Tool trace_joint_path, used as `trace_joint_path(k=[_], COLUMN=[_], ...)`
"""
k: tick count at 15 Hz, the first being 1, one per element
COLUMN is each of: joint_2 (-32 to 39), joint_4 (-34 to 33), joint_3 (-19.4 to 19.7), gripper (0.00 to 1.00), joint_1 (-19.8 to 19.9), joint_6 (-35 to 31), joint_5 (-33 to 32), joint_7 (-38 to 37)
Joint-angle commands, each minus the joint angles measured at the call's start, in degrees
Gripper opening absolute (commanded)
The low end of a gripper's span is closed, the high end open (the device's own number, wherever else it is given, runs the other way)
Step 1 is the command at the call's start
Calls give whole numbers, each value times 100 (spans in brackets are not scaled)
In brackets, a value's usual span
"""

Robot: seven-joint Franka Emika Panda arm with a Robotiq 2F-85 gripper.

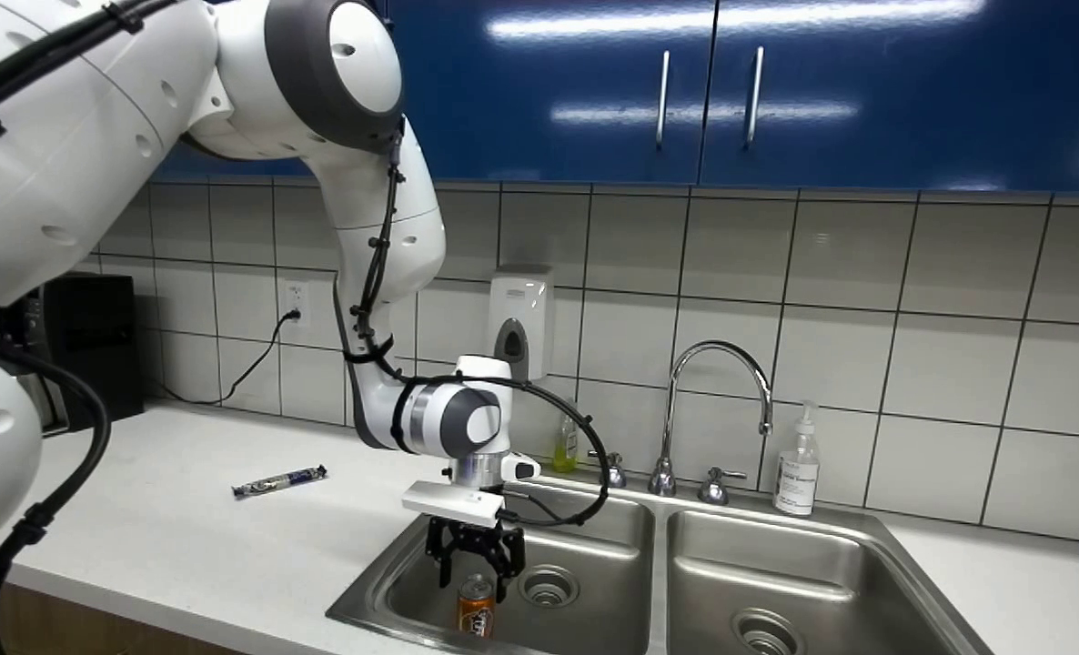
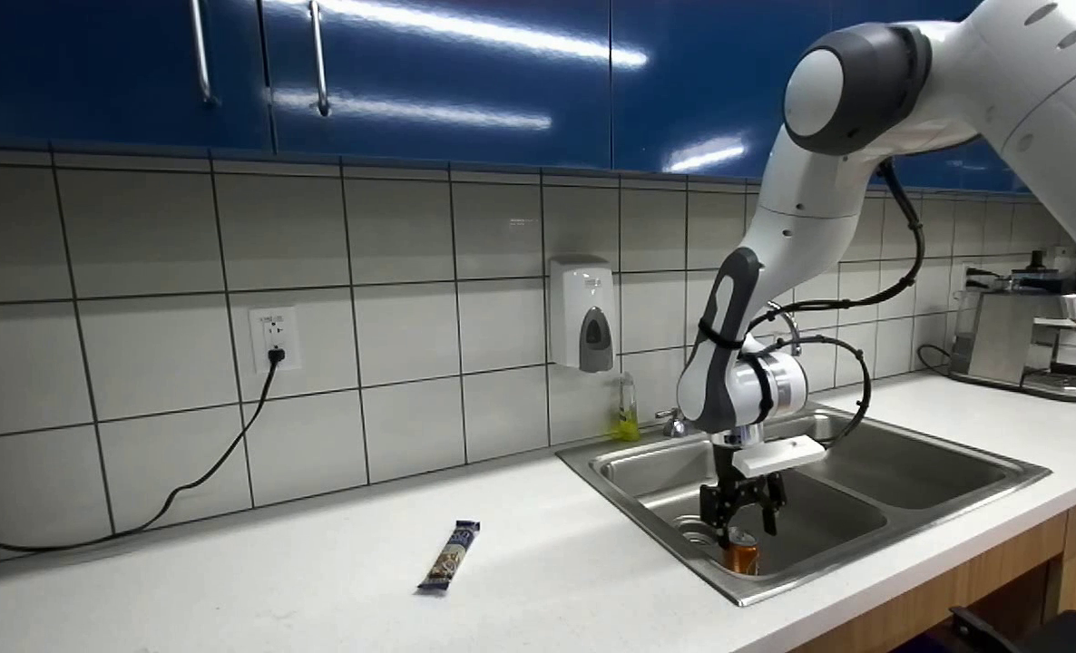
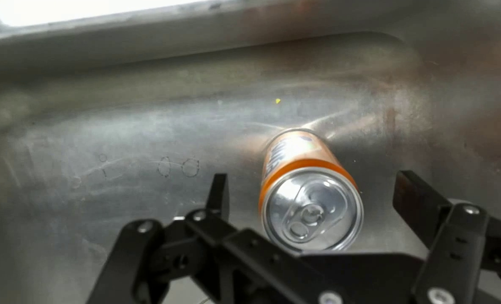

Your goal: Remove the can from the sink

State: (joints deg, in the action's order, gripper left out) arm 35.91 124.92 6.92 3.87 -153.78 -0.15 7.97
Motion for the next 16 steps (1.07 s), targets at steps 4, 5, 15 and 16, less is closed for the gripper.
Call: trace_joint_path(k=[4,5,15,16], joint_2=[254,288,558,583], joint_4=[-185,-203,-448,-481], joint_3=[-116,-119,-153,-143], gripper=[100,100,100,100], joint_1=[92,87,61,44], joint_6=[-34,-35,-33,-33], joint_5=[-78,-78,-67,-77], joint_7=[-177,-187,-246,-267])
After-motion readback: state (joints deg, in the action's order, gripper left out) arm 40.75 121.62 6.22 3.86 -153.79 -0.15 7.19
